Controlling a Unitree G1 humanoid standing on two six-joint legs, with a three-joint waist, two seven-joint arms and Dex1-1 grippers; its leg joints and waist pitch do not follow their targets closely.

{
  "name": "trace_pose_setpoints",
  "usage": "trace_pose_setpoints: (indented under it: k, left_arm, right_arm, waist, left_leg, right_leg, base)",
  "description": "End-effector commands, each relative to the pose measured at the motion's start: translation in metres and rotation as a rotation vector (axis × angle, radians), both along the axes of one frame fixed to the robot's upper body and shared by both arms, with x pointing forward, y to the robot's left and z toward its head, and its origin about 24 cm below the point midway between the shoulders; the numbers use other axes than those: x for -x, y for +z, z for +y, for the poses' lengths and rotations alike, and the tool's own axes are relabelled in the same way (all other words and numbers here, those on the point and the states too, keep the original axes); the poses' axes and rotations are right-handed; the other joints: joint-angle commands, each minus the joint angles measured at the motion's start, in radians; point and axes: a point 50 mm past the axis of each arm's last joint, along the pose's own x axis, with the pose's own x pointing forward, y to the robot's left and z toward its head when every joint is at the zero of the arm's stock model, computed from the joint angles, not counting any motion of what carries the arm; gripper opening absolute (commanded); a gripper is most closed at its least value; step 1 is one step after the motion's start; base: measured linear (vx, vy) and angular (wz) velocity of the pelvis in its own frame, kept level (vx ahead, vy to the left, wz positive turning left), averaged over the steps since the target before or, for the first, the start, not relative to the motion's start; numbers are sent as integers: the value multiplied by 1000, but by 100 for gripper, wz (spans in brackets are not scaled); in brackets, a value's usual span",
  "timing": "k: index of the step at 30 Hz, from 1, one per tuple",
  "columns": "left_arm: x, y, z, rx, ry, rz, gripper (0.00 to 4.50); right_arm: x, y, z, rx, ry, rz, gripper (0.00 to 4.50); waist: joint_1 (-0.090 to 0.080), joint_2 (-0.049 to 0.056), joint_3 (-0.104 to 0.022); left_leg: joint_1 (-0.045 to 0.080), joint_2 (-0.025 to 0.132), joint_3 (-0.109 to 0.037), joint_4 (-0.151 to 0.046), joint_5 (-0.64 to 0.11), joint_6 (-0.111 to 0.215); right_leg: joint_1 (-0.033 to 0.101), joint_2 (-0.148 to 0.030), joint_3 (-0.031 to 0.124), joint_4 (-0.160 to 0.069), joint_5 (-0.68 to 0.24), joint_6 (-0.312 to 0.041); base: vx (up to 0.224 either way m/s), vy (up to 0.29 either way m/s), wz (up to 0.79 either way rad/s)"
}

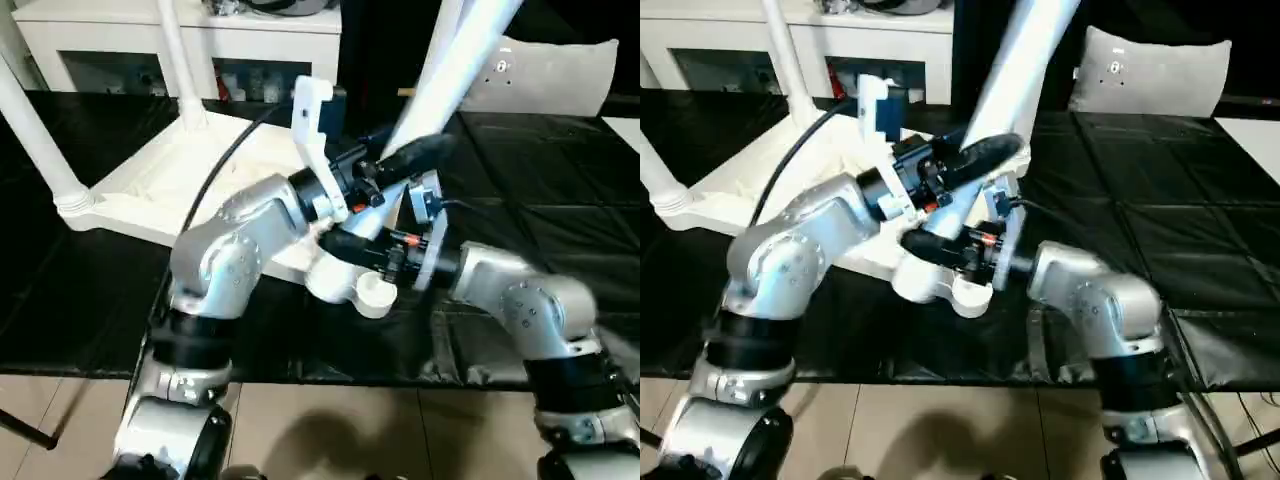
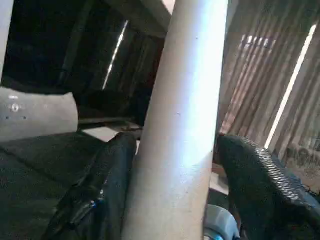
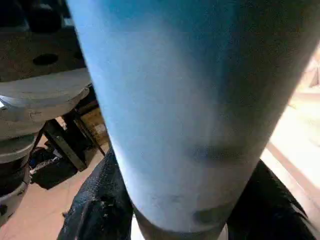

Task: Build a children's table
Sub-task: Pick table leg

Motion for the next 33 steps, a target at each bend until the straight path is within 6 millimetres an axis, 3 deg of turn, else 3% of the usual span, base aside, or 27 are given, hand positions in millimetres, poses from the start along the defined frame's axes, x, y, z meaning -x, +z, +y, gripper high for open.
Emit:
trace_pose_setpoints:
  k: [1, 5, 6, 9, 11, 15, 18, 19, 20, 21, 24, 26, 27, 29, 31, 33]
  left_arm:
    - [28, 12, -26, 46, -232, -68, 346]
    - [25, 11, -24, 54, -200, -57, 384]
    - [14, 13, -14, 119, -137, -23, 388]
    - [9, 14, -7, 150, -109, -9, 389]
    - [-5, 8, 13, 133, -10, -16, 389]
    - [-18, -9, 34, -44, 99, -62, 389]
    - [-27, -24, 50, -171, 142, -81, 389]
    - [-27, -24, 50, -171, 142, -81, 389]
    - [-31, -43, 62, -331, 130, -121, 389]
    - [-31, -43, 62, -331, 130, -121, 389]
    - [-30, -61, 68, -474, 61, -149, 389]
    - [-29, -70, 70, -549, 23, -163, 389]
    - [-28, -84, 73, -657, -37, -197, 389]
    - [-27, -100, 77, -768, -96, -210, 389]
    - [-26, -113, 82, -855, -175, -209, 389]
    - [-25, -120, 86, -920, -234, -216, 389]
  right_arm:
    - [-9, -8, -11, 25, -121, 48, 193]
    - [-10, -7, -11, 15, -147, 23, 193]
    - [-12, -4, -14, -12, -193, 10, 193]
    - [-12, -5, -17, -10, -210, 18, 193]
    - [-11, -7, -27, 5, -250, 12, 191]
    - [-10, -14, -39, 64, -321, -18, 189]
    - [-11, -19, -50, 104, -402, -24, 189]
    - [-11, -19, -50, 104, -402, -24, 189]
    - [-14, -22, -63, 147, -520, -42, 189]
    - [-14, -22, -63, 147, -520, -42, 189]
    - [-15, -22, -72, 172, -592, -61, 189]
    - [-14, -22, -75, 178, -598, -69, 189]
    - [-12, -23, -77, 197, -597, -79, 189]
    - [-10, -25, -79, 211, -591, -82, 189]
    - [-7, -27, -80, 228, -575, -89, 189]
    - [-6, -28, -80, 237, -563, -100, 189]
  waist:
    - [-6, -15, -76]
    - [-7, -18, -79]
    - [-6, -17, -79]
    - [-7, -18, -79]
    - [-4, -18, -80]
    - [-10, -17, -80]
    - [-21, -16, -79]
    - [-26, -15, -80]
    - [-26, -14, -80]
    - [-31, -12, -78]
    - [-30, -7, -80]
    - [-34, -6, -81]
    - [-32, -3, -81]
    - [-34, -5, -79]
    - [-32, 2, -80]
    - [-32, -1, -79]
  left_leg:
    - [-9, 13, 8, -61, -52, 30]
    - [-11, 11, 7, -60, -33, 28]
    - [-10, 12, 7, -60, -31, 28]
    - [-10, 11, 7, -60, -25, 26]
    - [-7, 10, 8, -60, -19, 25]
    - [-13, 5, 5, -62, -22, 25]
    - [-9, 3, 4, -63, -30, 24]
    - [-9, 5, 5, -63, -36, 20]
    - [-7, 6, 3, -63, -36, 20]
    - [-8, 4, 4, -65, -37, 19]
    - [-2, 7, 4, -66, -37, 16]
    - [-3, 10, 4, -67, -37, 19]
    - [-3, 9, 3, -67, -35, 23]
    - [-2, 9, 5, -67, -53, 25]
    - [-2, 8, 4, -68, -60, 22]
    - [-2, 8, 4, -69, -71, 22]
  right_leg:
    - [74, -54, 55, -69, -361, -31]
    - [74, -51, 54, -70, -362, -6]
    - [74, -51, 54, -69, -358, -7]
    - [74, -51, 55, -68, -349, -17]
    - [72, -49, 56, -67, -342, -16]
    - [78, -47, 53, -68, -344, 31]
    - [73, -48, 52, -75, -367, 42]
    - [74, -48, 52, -71, -364, 31]
    - [73, -50, 52, -71, -362, 27]
    - [70, -46, 53, -73, -376, 37]
    - [69, -51, 56, -69, -355, 14]
    - [72, -51, 58, -61, -314, -16]
    - [73, -52, 58, -63, -310, -21]
    - [73, -52, 60, -62, -316, -21]
    - [75, -54, 60, -66, -329, -18]
    - [74, -55, 59, -70, -337, -22]
  base:
    - [0, 0, 0]
    - [0, 0, 0]
    - [0, 0, 0]
    - [0, 0, 0]
    - [0, 0, 0]
    - [0, 0, 0]
    - [0, 0, 0]
    - [0, 0, 0]
    - [0, 0, 0]
    - [0, 0, 0]
    - [0, 0, 0]
    - [0, 0, 0]
    - [0, 0, 0]
    - [0, 0, 0]
    - [0, 0, 0]
    - [0, 0, 0]
